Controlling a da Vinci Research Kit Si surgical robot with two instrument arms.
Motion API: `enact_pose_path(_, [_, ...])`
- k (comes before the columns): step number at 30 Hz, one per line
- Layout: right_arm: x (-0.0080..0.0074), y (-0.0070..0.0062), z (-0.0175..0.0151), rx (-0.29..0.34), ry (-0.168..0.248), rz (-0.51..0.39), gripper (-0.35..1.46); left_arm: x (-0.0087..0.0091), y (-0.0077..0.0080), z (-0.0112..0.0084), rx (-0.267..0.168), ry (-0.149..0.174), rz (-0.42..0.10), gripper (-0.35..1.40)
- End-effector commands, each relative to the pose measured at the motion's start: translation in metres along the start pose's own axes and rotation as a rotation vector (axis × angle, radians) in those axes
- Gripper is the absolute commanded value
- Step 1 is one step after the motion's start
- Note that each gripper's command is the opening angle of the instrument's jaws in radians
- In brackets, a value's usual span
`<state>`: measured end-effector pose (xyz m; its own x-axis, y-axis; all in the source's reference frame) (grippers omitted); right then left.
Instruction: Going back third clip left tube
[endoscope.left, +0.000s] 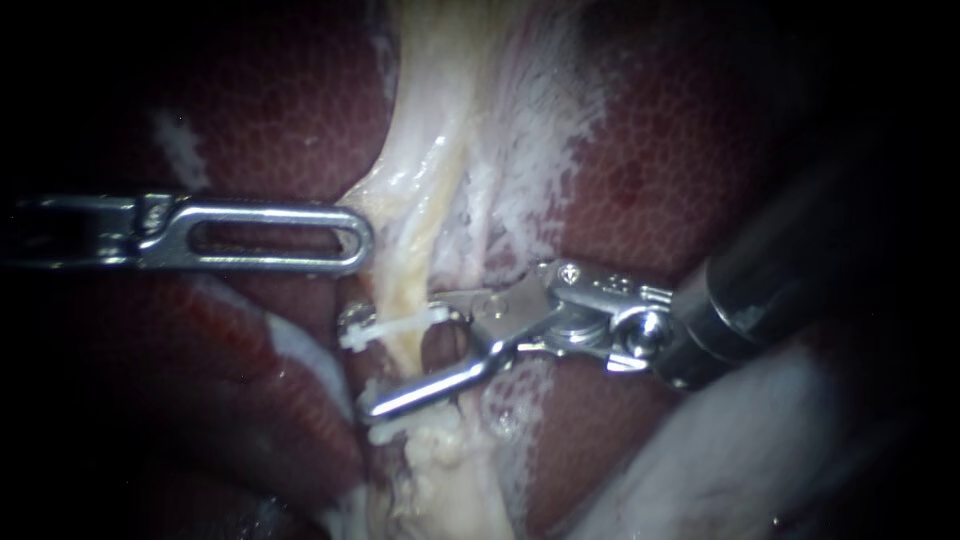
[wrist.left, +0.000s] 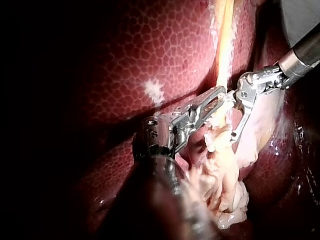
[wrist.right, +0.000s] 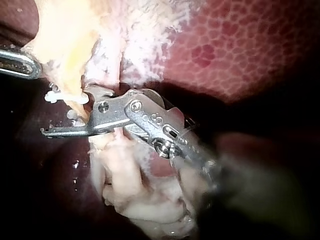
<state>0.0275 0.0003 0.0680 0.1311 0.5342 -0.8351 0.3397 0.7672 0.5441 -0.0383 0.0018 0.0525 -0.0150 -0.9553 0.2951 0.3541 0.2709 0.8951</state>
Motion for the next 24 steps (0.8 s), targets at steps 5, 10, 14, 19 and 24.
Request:
enact_pose_path(5, [-0.0001, 0.0003, 0.0, 0.0, -0.007, -0.082, 0.6, 0.0001, 0.0, 0.0001, 0.0, 0.0, 0.0, -0.35])
enact_pose_path(10, [-0.0002, 0.0004, 0.0, 0.001, -0.012, -0.141, 0.6, 0.0001, 0.0, 0.0001, 0.0, 0.0, 0.0, -0.35])
enact_pose_path(14, [-0.0007, 0.0003, 0.0005, 0.001, -0.017, -0.151, 0.6, 0.0001, 0.0, 0.0001, -0.001, -0.001, 0.0, -0.35])
enact_pose_path(19, [-0.0016, 0.0003, 0.0015, 0.0, -0.023, -0.157, 0.6, 0.0001, 0.0, 0.0002, -0.001, -0.001, 0.0, -0.35])
enact_pose_path(24, [-0.0016, 0.0003, 0.0016, 0.0, -0.023, -0.157, 0.6, 0.0001, 0.0, 0.0002, -0.001, -0.001, 0.001, -0.35])
